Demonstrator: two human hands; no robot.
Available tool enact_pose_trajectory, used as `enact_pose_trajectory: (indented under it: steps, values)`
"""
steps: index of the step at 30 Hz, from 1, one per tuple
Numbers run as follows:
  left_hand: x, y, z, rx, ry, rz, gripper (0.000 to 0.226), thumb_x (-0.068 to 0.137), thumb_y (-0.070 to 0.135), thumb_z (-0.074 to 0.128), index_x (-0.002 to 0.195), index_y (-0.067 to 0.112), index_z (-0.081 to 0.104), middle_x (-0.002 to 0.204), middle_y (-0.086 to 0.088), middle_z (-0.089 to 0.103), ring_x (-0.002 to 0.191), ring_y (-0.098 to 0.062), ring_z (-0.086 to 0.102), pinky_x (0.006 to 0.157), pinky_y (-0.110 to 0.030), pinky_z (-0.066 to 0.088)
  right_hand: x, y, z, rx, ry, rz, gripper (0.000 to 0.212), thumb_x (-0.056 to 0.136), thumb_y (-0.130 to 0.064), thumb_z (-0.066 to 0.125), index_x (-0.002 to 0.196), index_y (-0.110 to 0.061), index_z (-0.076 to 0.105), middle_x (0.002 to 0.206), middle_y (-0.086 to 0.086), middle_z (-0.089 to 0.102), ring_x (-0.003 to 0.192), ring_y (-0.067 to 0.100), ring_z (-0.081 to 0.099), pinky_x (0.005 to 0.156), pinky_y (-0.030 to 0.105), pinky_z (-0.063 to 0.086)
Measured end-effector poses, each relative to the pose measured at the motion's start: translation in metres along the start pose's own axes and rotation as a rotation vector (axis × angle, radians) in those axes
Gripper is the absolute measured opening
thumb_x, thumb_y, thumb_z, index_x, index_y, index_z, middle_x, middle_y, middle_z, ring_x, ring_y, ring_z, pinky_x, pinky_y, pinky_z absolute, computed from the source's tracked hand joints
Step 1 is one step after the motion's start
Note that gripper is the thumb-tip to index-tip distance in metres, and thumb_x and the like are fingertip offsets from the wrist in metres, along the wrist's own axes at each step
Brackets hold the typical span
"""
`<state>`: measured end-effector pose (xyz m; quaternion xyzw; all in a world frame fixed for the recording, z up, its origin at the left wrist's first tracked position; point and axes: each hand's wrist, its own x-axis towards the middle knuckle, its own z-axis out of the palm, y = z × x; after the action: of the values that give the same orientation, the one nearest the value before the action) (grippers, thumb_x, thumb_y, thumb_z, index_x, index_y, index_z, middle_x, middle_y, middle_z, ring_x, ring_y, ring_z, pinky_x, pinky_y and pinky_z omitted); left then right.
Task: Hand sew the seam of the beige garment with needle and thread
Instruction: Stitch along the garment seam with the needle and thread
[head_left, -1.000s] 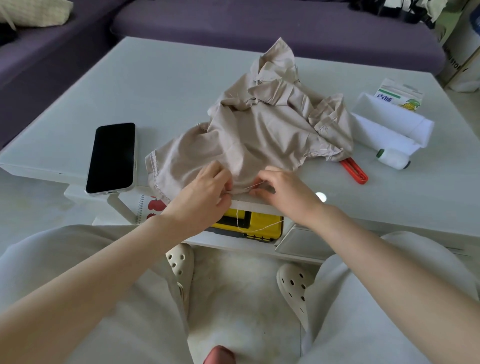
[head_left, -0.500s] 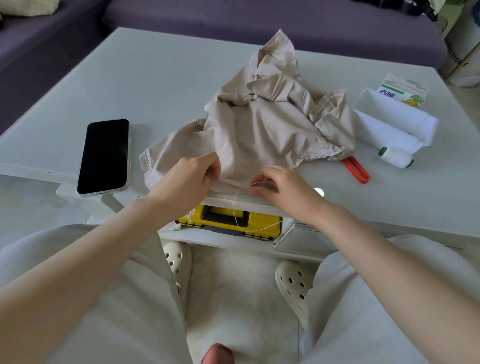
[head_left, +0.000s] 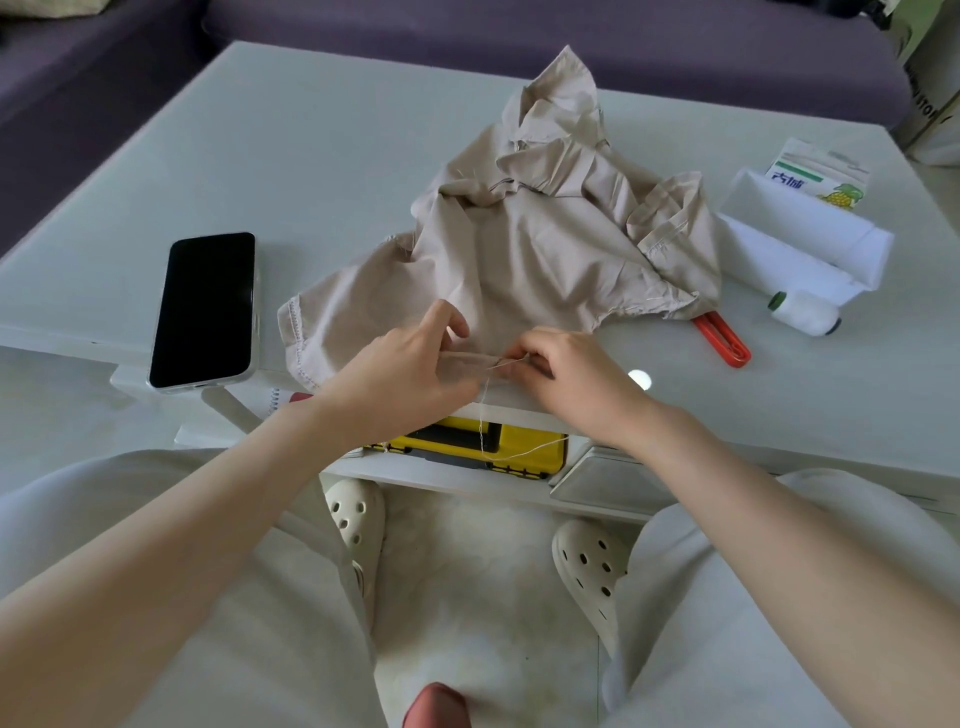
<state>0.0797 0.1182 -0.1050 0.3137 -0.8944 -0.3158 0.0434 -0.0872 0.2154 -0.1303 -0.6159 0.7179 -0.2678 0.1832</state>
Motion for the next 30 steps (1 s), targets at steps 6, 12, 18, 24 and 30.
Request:
enact_pose_trajectory:
  steps: [6,12,18,24,30]
  values:
    - [0.003,-0.003,0.007,0.058,0.116,0.037,0.021,0.093,0.030,0.055,0.079,0.017,0.063,0.064,0.001,0.054,0.060,-0.018,0.047,0.057,-0.029,0.037,0.000,0.003,-0.004,0.024,-0.006,0.054,0.017,0.095,-0.022,0.055,0.094,-0.012,0.069,0.082,-0.009,0.055,0.075,0.008,0.052,0.068,0.022,0.034]
    - [0.007,-0.007,0.009,-0.001,0.136,-0.007,0.028,0.095,0.024,0.052,0.078,0.004,0.062,0.062,-0.014,0.055,0.054,-0.019,0.039,0.049,-0.023,0.028,-0.003,-0.009,-0.010,0.122,0.050,0.137,0.017,0.097,-0.034,0.050,0.093,-0.019,0.056,0.071,-0.018,0.042,0.064,-0.006,0.046,0.059,0.010,0.032]
    - [0.012,-0.009,0.009,-0.044,0.161,-0.046,0.026,0.095,0.022,0.052,0.081,0.001,0.062,0.058,-0.007,0.049,0.052,-0.013,0.037,0.049,-0.018,0.030,-0.015,-0.018,-0.010,0.085,0.137,0.045,0.024,0.102,-0.012,0.036,0.092,-0.009,0.058,0.061,-0.016,0.039,0.065,-0.007,0.046,0.060,0.011,0.031]
    - [0.014,-0.011,0.011,-0.093,0.192,-0.059,0.022,0.093,0.021,0.055,0.088,0.001,0.063,0.067,-0.013,0.057,0.058,-0.016,0.042,0.050,-0.017,0.030,-0.018,-0.014,0.002,-0.039,0.091,-0.049,0.014,0.097,-0.012,0.049,0.094,-0.008,0.062,0.070,-0.007,0.056,0.058,0.009,0.044,0.056,0.021,0.028]
    - [0.013,-0.011,0.011,-0.123,0.207,-0.067,0.016,0.093,0.021,0.056,0.091,0.007,0.064,0.070,-0.009,0.060,0.058,-0.008,0.043,0.052,-0.013,0.032,-0.018,-0.013,0.003,-0.063,0.074,-0.037,0.012,0.094,-0.011,0.053,0.089,-0.009,0.064,0.055,-0.020,0.040,0.054,-0.002,0.048,0.050,0.013,0.031]
